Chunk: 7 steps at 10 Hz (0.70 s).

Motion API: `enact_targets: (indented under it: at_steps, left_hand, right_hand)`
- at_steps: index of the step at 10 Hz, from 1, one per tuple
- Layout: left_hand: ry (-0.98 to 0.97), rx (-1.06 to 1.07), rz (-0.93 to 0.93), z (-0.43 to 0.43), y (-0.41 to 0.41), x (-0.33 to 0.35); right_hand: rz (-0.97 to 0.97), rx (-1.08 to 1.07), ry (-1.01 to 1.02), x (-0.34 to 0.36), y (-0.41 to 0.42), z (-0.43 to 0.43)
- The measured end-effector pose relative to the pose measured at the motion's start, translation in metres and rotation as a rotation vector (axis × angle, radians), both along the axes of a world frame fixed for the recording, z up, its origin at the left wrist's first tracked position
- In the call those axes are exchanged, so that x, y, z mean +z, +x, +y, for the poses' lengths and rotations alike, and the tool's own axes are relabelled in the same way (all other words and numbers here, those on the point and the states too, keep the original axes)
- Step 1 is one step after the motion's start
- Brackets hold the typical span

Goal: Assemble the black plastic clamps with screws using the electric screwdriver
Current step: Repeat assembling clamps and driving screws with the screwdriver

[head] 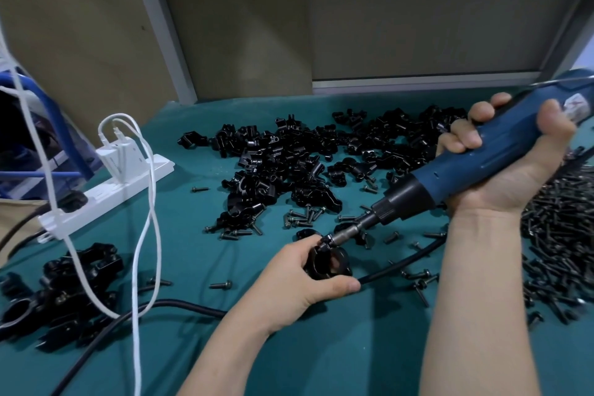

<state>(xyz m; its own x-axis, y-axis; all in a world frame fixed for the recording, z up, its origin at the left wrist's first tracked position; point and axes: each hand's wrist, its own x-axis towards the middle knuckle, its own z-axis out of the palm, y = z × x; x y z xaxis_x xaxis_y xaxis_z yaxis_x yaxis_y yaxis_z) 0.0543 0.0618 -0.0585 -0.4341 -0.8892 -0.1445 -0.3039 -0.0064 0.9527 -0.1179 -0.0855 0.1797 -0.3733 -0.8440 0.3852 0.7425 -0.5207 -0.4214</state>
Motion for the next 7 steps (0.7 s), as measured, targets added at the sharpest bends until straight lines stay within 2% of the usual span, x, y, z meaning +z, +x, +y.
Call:
enact_targets:
  at_steps: [1,2,3,4,7]
  left_hand:
    - [-0.101,0.034,-0.110,0.001,0.001,0.002]
    - [-0.189,0.124,-0.236,0.000,0.000,0.003]
    - [-0.226,0.178,-0.328,0.002,-0.001,0.002]
    - [-0.232,0.239,-0.362,0.003,-0.004,0.001]
    - [-0.563,0.350,-0.416,-0.001,-0.008,-0.004]
  right_hand:
    - [-0.240,0.115,-0.141,-0.153,-0.131,0.113]
    - [-0.324,0.176,-0.152,-0.187,-0.166,0.135]
    - [-0.052,-0.030,0.133,-0.160,-0.053,0.097]
    - [0.074,-0.092,0.172,-0.152,-0.043,0.113]
    - [-0.065,-0.179,0.497,-0.149,-0.042,0.099]
